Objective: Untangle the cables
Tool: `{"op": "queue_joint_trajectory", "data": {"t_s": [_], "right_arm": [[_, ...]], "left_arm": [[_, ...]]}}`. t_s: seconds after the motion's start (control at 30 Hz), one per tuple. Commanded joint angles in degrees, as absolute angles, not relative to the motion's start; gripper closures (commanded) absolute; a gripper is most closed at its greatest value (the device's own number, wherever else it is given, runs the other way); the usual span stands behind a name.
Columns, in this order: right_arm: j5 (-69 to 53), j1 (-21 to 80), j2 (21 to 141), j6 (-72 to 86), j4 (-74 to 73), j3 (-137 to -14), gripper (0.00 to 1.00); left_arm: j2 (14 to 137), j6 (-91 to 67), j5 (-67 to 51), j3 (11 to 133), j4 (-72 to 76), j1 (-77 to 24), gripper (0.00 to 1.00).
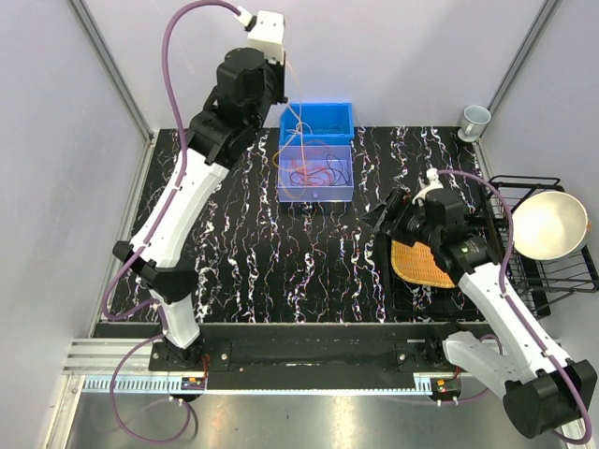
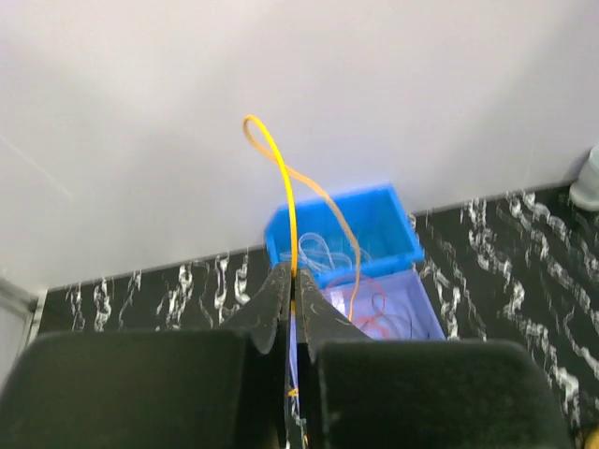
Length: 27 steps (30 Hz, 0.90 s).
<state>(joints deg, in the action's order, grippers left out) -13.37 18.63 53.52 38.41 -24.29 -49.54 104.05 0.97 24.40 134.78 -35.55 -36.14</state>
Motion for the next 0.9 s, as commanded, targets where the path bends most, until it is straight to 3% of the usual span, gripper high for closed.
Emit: {"op": "queue_joint_trajectory", "data": {"t_s": [0.0,0.4,0.87], "right_arm": [[-13.8,18.5,52.1,39.6,-17.9,-45.4,0.13],[-14.0,18.5,51.2,38.1,-16.5,-41.9,0.14],[-12.4,18.5,49.1,36.5,-20.6,-42.8,0.15]], "left_arm": [[103.2,1.6,19.4,133.7,-22.2,-34.3,1.00],[110.9,-1.7,13.5,137.5,-13.4,-32.6,1.00],[112.9,-8.8,9.7,127.4,-6.5,-32.7,1.00]]}}
